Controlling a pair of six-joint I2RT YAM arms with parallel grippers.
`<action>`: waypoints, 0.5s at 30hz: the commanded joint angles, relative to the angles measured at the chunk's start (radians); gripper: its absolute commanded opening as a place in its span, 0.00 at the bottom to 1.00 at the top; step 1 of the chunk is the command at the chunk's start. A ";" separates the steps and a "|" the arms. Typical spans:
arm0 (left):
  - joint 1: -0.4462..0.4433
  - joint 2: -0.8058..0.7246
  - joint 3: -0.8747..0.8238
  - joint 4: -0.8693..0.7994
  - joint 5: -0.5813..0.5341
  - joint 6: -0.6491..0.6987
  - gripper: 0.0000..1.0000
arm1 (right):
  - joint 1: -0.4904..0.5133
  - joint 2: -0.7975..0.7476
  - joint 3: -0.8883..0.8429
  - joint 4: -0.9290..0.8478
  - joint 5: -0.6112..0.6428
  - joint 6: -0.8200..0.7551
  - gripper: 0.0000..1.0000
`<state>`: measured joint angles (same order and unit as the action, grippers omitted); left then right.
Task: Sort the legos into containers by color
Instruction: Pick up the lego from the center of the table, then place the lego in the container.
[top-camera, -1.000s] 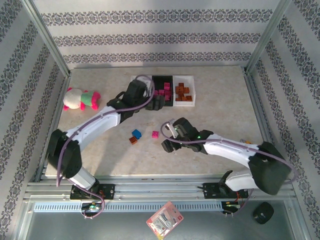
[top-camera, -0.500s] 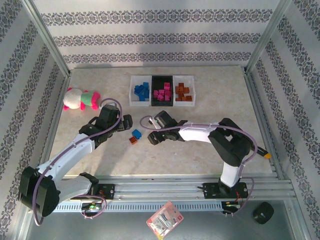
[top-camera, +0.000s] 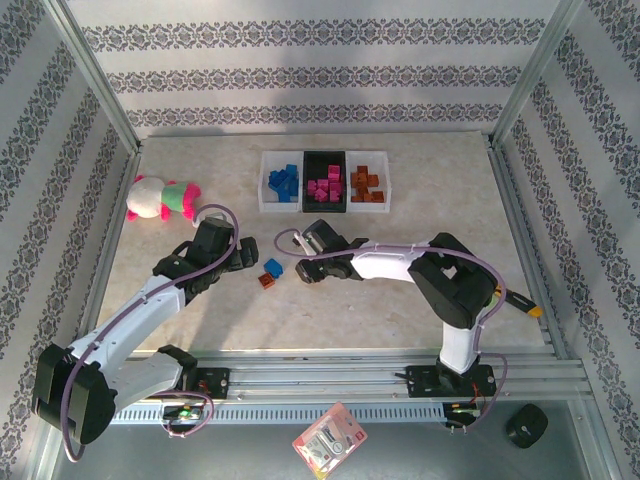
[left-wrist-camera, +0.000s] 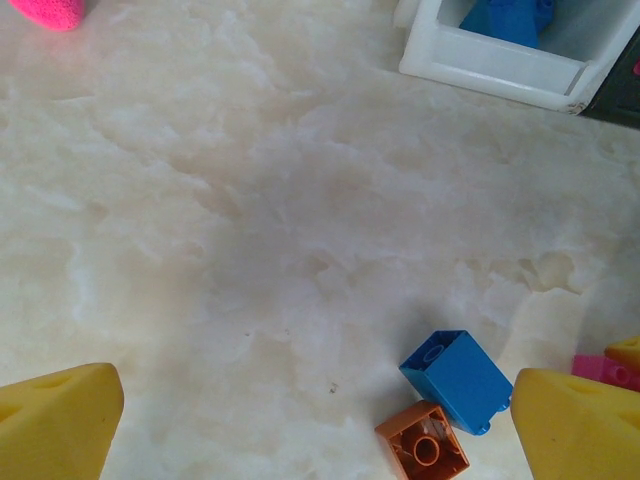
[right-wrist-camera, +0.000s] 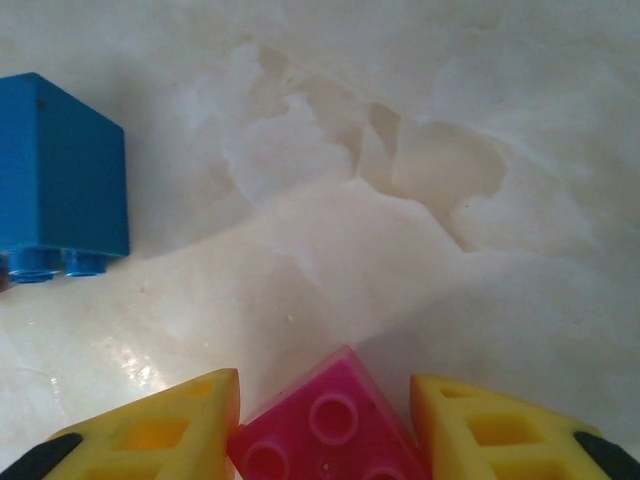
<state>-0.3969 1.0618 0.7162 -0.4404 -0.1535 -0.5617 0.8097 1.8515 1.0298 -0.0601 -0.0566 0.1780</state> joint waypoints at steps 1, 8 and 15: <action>0.010 0.012 -0.004 0.018 0.023 0.036 0.99 | 0.003 -0.083 0.007 -0.012 0.027 0.006 0.39; -0.017 0.066 -0.010 0.109 0.044 0.057 0.99 | -0.099 -0.097 0.153 -0.030 0.057 -0.026 0.40; -0.043 0.114 -0.015 0.152 0.064 0.090 0.99 | -0.224 0.074 0.403 -0.045 0.064 -0.076 0.40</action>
<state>-0.4248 1.1732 0.7143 -0.3473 -0.1043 -0.5167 0.6163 1.8442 1.3510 -0.0849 -0.0162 0.1444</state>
